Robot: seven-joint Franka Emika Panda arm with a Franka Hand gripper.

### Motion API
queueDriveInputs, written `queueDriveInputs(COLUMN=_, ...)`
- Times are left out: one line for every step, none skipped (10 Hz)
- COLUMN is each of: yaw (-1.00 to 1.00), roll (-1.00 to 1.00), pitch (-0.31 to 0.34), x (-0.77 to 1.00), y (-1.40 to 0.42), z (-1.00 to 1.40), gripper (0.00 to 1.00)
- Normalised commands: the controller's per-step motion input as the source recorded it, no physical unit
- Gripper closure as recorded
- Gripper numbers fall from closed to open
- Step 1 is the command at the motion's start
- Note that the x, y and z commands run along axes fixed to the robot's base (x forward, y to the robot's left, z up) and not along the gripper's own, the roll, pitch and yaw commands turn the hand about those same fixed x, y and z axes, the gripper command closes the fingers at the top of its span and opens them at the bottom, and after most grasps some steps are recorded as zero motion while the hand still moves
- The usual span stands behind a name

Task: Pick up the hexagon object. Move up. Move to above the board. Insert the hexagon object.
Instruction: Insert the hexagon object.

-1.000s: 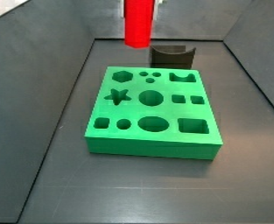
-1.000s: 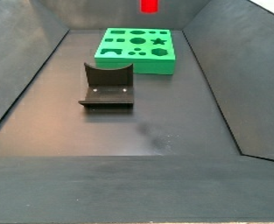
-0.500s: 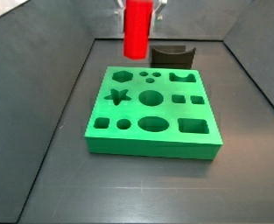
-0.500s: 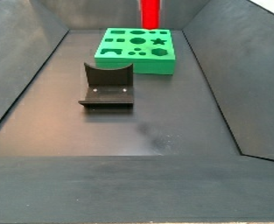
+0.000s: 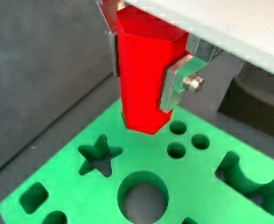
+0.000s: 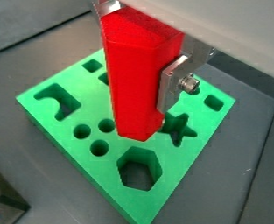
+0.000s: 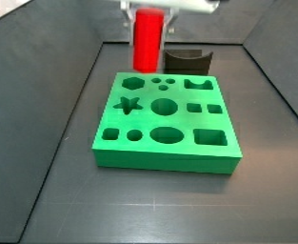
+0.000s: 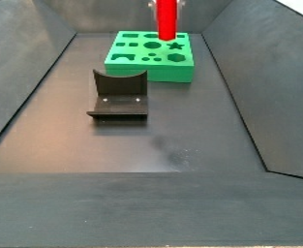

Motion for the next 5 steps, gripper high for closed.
queueDriveInputs(yaw=0.0, roll=0.0, pitch=-0.081, x=-0.05, y=0.06, z=-0.4, gripper=1.0)
queueDriveInputs(yaw=0.0, roll=0.0, pitch=-0.053, x=-0.13, y=0.17, z=-0.31, gripper=1.0)
queueDriveInputs(yaw=0.0, roll=0.0, pitch=0.0, x=-0.16, y=0.22, z=-0.14, gripper=1.0)
queueDriveInputs(yaw=0.0, roll=0.0, pitch=0.0, x=-0.14, y=0.18, z=-0.07, gripper=1.0)
queueDriveInputs(yaw=0.0, roll=0.0, pitch=-0.001, x=-0.12, y=0.1, z=-0.02, gripper=1.0)
